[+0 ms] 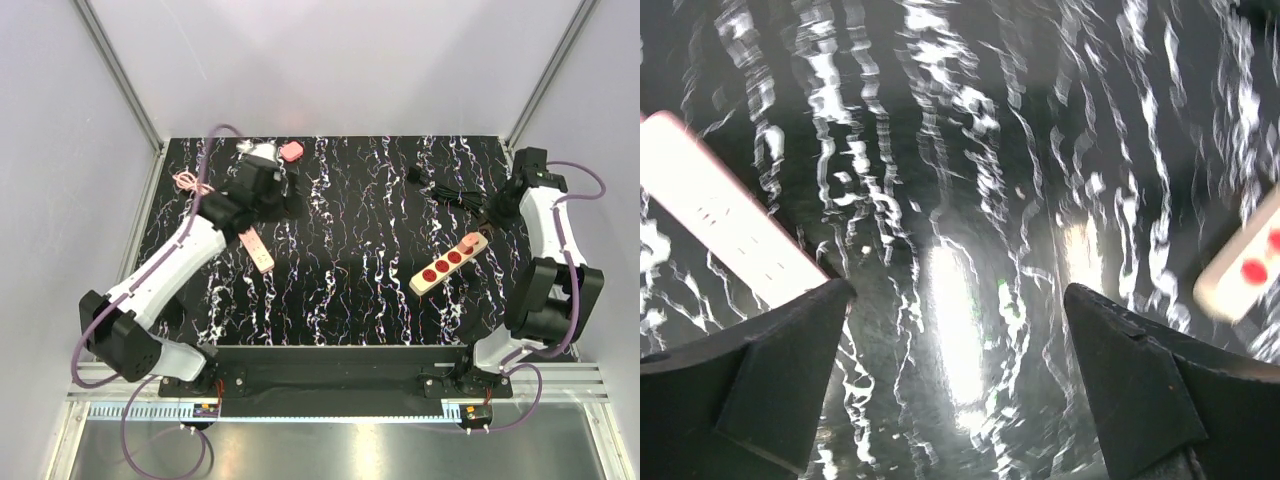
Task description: Insert the plug
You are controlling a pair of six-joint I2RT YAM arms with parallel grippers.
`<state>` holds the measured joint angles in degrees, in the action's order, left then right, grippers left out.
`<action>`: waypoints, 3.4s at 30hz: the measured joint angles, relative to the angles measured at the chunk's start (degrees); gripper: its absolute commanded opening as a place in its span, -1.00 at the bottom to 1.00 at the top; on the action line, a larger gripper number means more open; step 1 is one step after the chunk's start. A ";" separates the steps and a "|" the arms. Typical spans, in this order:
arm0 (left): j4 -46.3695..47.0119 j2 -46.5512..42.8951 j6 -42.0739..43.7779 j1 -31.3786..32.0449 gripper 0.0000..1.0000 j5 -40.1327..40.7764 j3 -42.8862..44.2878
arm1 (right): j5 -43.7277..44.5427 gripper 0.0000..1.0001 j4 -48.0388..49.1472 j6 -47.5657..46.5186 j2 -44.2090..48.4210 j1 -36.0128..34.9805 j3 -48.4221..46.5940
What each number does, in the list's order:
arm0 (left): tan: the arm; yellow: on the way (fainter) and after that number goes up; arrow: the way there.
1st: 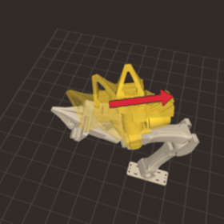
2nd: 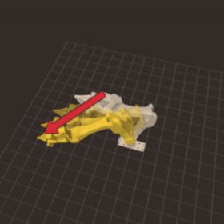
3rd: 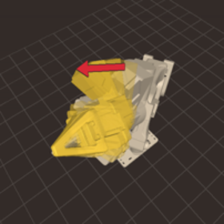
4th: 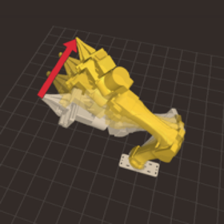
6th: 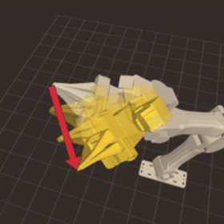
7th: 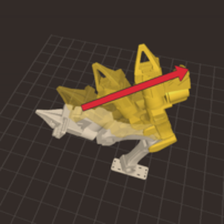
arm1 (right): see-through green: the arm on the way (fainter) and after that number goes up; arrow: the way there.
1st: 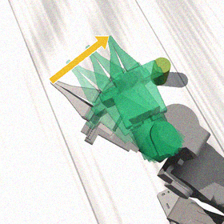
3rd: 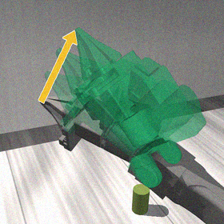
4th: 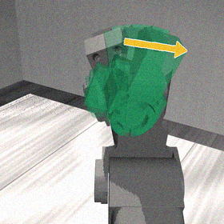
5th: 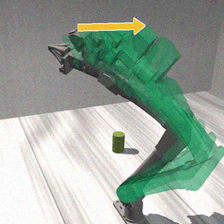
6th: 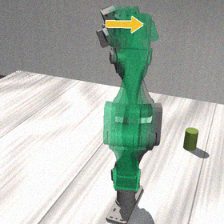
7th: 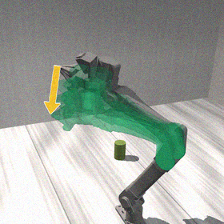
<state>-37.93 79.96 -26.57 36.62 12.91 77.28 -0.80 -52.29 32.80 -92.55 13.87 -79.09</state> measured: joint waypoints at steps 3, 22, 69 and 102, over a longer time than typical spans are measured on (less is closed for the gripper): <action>0.50 -0.76 -6.21 -9.81 0.91 -3.50 -2.56 | -0.07 -0.95 0.90 0.15 1.90 0.00 0.39; -20.35 -7.30 -29.68 -53.62 0.96 7.41 -12.52 | -2.27 -0.97 6.91 0.22 -3.58 -0.48 5.84; -12.92 -17.35 -26.53 -58.51 -0.96 -0.26 -31.19 | -15.39 0.53 11.98 -2.97 21.88 -19.56 14.23; 62.45 -41.16 4.55 -13.31 -1.00 -73.13 -42.05 | -41.70 0.64 35.47 0.09 41.81 -22.88 31.12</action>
<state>24.51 38.81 -22.02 23.31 -60.23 35.22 -42.50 -16.82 32.88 -50.74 -9.02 -47.97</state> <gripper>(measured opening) 0.657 0.811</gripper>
